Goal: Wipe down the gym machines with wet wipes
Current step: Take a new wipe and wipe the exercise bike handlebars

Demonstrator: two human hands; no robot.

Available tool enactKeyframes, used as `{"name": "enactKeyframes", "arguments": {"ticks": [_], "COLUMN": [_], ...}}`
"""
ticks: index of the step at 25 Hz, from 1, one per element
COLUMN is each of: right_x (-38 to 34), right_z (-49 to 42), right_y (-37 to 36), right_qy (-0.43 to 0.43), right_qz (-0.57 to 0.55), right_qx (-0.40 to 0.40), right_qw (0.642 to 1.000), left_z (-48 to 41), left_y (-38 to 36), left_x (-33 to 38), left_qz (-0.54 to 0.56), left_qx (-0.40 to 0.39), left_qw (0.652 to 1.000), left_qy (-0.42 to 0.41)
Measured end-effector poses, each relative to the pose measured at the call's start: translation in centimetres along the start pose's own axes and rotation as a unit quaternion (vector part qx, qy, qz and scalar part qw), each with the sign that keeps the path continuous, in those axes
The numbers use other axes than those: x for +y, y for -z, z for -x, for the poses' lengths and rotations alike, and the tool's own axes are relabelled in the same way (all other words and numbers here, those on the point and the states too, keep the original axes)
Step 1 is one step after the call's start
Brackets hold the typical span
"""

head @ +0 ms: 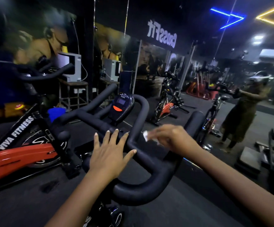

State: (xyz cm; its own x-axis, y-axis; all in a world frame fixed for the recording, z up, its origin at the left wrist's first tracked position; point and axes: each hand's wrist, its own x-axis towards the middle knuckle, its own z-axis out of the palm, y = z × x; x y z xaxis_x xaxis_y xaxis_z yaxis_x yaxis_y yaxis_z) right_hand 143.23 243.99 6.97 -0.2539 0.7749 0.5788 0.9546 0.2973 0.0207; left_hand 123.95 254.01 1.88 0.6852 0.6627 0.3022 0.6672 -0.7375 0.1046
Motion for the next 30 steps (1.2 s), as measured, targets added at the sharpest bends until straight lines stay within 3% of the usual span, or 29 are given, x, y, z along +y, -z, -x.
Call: {"name": "enactKeyframes", "arguments": {"ticks": [3,5,7,9,14,21,23,25,26,30], "right_x": [3.8,5.6,6.7,6.6,3.5,-1.8,0.2,3.6,5.2,7.9], "right_z": [-4.9,-8.5,-10.5,-10.6,-6.7,-2.0,-3.5,-7.0,-8.7,-12.5], "right_y": [0.6,0.5,-0.5,-1.2,-2.2,-3.2,-1.7,0.1,0.6,-0.6], "right_qy": [-0.13,-0.238,-0.301,-0.288,-0.191,-0.066,-0.035,-0.074,-0.105,-0.11], "right_qz": [0.002,-0.022,-0.027,0.019,0.112,-0.004,-0.005,0.035,0.061,0.142], "right_qx": [0.162,0.152,0.075,0.023,-0.02,-0.038,0.01,0.086,0.084,-0.089], "right_qw": [0.978,0.959,0.95,0.957,0.975,0.997,0.999,0.993,0.989,0.98], "left_z": [0.2,0.3,0.5,0.6,0.7,1.1,1.1,1.1,1.1,1.2], "left_y": [-0.2,-0.1,-0.3,-0.2,-0.3,-0.1,-0.1,-0.1,-0.1,-0.1], "left_x": [0.6,0.5,0.3,0.3,0.5,0.7,0.7,0.8,0.8,0.8], "left_qz": [-0.004,-0.019,-0.013,-0.001,0.008,-0.011,-0.007,0.002,0.003,0.009], "left_qx": [0.007,-0.006,-0.002,-0.003,0.006,0.015,0.017,0.018,0.018,0.014], "left_qw": [1.0,1.0,1.0,1.0,1.0,1.0,1.0,1.0,1.0,1.0], "left_qy": [0.003,-0.006,-0.012,-0.014,-0.018,-0.019,-0.02,-0.021,-0.02,-0.02]}}
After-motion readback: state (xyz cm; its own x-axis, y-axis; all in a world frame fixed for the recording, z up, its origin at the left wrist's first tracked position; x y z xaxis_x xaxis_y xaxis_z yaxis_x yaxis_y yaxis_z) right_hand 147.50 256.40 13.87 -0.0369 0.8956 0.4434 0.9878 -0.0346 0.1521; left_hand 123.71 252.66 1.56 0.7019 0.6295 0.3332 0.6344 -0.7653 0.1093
